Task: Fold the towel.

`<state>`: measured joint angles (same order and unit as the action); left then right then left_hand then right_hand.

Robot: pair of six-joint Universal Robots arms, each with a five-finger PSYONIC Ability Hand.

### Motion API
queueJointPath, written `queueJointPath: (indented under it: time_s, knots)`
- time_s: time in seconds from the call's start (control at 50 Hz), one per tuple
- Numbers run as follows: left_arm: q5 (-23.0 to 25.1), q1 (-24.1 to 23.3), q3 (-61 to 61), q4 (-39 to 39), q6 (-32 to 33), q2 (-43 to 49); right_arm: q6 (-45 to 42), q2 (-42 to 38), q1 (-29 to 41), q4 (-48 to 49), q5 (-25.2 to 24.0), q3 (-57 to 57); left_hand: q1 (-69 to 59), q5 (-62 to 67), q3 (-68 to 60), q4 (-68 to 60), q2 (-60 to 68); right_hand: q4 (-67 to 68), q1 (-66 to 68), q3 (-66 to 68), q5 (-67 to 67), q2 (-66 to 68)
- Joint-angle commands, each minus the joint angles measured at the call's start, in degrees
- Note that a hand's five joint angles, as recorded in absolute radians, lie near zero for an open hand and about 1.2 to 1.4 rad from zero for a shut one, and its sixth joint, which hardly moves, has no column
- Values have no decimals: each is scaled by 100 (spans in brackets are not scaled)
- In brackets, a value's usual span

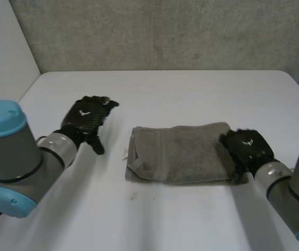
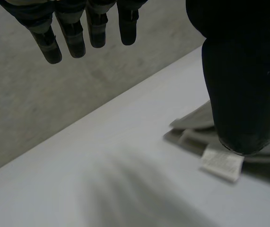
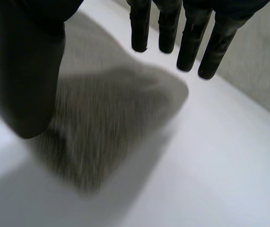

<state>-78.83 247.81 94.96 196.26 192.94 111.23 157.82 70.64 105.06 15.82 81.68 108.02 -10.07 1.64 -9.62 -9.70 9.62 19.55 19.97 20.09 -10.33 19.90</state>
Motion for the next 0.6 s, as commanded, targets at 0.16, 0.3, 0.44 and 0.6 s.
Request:
queueJointPath:
  time_s: [0.16,0.3,0.44,0.6]
  knots:
    - [-343,-462,-153,-61,-335,4,-928,80,-268,781,-2,-52,-116,-42,-160,-152,160,6045,6003,5991,-5967,6010]
    - [-519,-322,5,-70,-608,-163,-840,-92,1250,800,-204,-1237,-99,-58,-143,-136,143,6045,6003,5991,-5967,6010]
    - [-730,65,172,-70,-678,-480,-1270,-1419,2702,-23,-494,-2451,-49,-108,-93,-85,93,6045,6003,5991,-5967,6010]
    - [-739,109,14,-79,-1046,-489,-949,-1178,2792,-511,-460,-2638,-65,-92,-110,-102,110,-955,-997,-1009,1033,-990]
